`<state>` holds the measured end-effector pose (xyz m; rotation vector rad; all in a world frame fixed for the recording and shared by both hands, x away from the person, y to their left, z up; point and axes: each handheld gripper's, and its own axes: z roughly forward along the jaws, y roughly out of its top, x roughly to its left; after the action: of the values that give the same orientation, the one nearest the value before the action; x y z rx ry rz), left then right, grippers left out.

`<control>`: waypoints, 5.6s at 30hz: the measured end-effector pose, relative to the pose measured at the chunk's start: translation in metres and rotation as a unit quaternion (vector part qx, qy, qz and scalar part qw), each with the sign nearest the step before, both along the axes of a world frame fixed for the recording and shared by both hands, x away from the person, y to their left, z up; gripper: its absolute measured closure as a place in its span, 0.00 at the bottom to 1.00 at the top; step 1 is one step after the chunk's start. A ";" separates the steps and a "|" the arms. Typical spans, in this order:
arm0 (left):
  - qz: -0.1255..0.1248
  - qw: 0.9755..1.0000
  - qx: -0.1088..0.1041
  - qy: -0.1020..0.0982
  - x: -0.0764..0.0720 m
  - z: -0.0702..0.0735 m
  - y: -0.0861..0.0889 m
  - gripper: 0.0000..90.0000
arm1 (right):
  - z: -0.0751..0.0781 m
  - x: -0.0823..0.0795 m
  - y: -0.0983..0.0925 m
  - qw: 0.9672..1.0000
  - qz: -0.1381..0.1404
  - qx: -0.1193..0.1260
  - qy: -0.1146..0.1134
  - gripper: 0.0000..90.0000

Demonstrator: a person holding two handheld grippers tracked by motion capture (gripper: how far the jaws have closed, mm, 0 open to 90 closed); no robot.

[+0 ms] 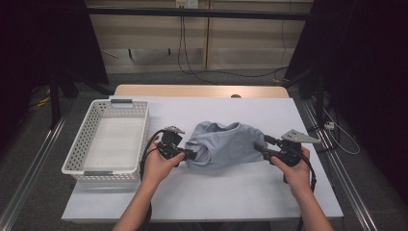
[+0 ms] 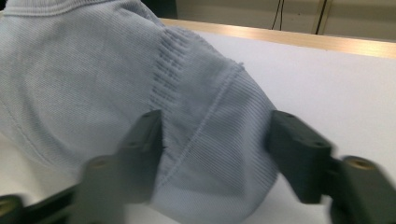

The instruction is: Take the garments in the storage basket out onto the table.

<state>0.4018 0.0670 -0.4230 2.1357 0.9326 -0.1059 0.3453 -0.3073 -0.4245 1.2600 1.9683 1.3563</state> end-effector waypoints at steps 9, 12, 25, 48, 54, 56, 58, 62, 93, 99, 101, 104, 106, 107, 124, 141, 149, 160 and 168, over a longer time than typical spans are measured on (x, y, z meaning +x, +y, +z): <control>0.005 1.000 -0.002 0.004 0.000 -0.001 0.001 0.89 | -0.003 -0.002 0.000 0.999 0.040 0.003 0.010 1.00; 0.005 1.000 -0.002 0.005 0.000 0.000 0.000 0.89 | -0.006 -0.003 -0.002 0.999 0.037 -0.001 0.014 1.00; 0.006 1.000 -0.007 0.009 0.000 0.001 0.001 0.89 | -0.001 -0.001 -0.005 1.000 -0.004 0.001 0.000 0.40; 0.014 1.000 -0.013 0.011 0.003 0.005 0.001 0.88 | -0.019 0.000 -0.026 0.998 0.040 0.009 0.038 0.97; 0.021 1.000 -0.019 -0.003 0.004 0.015 0.006 0.82 | -0.026 -0.011 -0.031 0.998 0.043 -0.021 0.049 0.97; 0.027 0.999 -0.020 -0.007 0.005 0.018 0.008 0.77 | -0.028 -0.013 -0.031 0.997 0.043 -0.037 0.053 0.97; 0.026 0.999 -0.021 -0.004 0.006 0.017 0.009 0.73 | -0.029 -0.014 -0.030 0.996 0.045 -0.047 0.056 0.96; 0.021 1.000 -0.017 -0.003 0.008 0.014 0.005 0.70 | -0.029 -0.016 -0.031 0.996 0.046 -0.043 0.056 0.96; -0.009 1.000 0.000 0.010 0.009 -0.003 -0.019 0.61 | 0.020 -0.016 0.014 0.996 0.070 0.004 -0.053 0.22; -0.009 1.000 0.003 0.007 0.008 -0.001 -0.020 0.61 | 0.013 -0.018 0.032 0.991 0.126 -0.026 -0.044 0.66; -0.009 1.000 0.002 0.007 0.008 -0.001 -0.019 0.61 | 0.011 -0.019 0.034 0.988 0.138 -0.044 -0.046 0.85; -0.007 1.000 -0.001 0.007 0.008 -0.001 -0.018 0.61 | 0.009 -0.021 0.034 0.988 0.146 -0.041 -0.035 0.92; -0.004 1.000 -0.002 0.008 0.008 0.000 -0.017 0.61 | 0.006 -0.022 0.032 0.989 0.139 -0.040 -0.027 0.93; -0.004 1.000 -0.001 0.007 0.008 0.000 -0.017 0.61 | 0.005 -0.022 0.030 0.990 0.138 -0.036 -0.022 0.93; -0.011 1.000 -0.005 -0.005 0.005 0.004 -0.020 0.52 | -0.026 -0.027 0.009 0.993 0.077 -0.079 0.040 0.93; -0.047 0.999 0.015 -0.011 0.004 -0.011 -0.041 0.60 | -0.030 -0.027 0.010 0.993 0.074 -0.073 0.048 0.91; -0.075 0.997 0.032 0.004 0.001 -0.015 -0.051 0.83 | -0.032 -0.028 0.010 0.993 0.070 -0.074 0.053 0.91; -0.029 1.000 0.001 0.000 0.005 0.003 -0.029 0.98 | -0.022 -0.027 0.004 0.994 0.054 -0.090 0.027 0.93; -0.004 0.999 -0.038 0.001 0.010 0.011 -0.009 0.98 | -0.022 -0.024 -0.008 0.991 0.009 -0.133 0.017 0.95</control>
<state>0.4119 0.0576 -0.4122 2.0695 0.9066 -0.1467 0.3217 -0.3155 -0.4463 1.1483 2.1054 1.0423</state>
